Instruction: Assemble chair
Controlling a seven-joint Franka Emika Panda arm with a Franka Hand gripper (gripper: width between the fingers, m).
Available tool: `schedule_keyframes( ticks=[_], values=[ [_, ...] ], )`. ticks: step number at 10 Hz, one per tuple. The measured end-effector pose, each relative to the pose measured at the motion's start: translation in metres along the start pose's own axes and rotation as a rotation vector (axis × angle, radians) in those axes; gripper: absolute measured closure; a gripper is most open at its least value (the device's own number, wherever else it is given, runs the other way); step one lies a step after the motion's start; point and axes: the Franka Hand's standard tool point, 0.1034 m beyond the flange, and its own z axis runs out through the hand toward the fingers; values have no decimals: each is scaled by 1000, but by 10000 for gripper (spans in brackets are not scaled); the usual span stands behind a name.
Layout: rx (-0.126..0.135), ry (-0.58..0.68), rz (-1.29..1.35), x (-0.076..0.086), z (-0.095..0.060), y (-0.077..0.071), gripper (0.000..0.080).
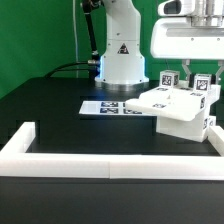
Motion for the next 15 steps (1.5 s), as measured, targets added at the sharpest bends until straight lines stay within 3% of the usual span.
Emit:
schedule_keyframes(
  ticks=[3,15],
  values=[
    [1,-1,36,0,0,0,511],
    [16,-12,844,2,-1,0,509]
  ],
)
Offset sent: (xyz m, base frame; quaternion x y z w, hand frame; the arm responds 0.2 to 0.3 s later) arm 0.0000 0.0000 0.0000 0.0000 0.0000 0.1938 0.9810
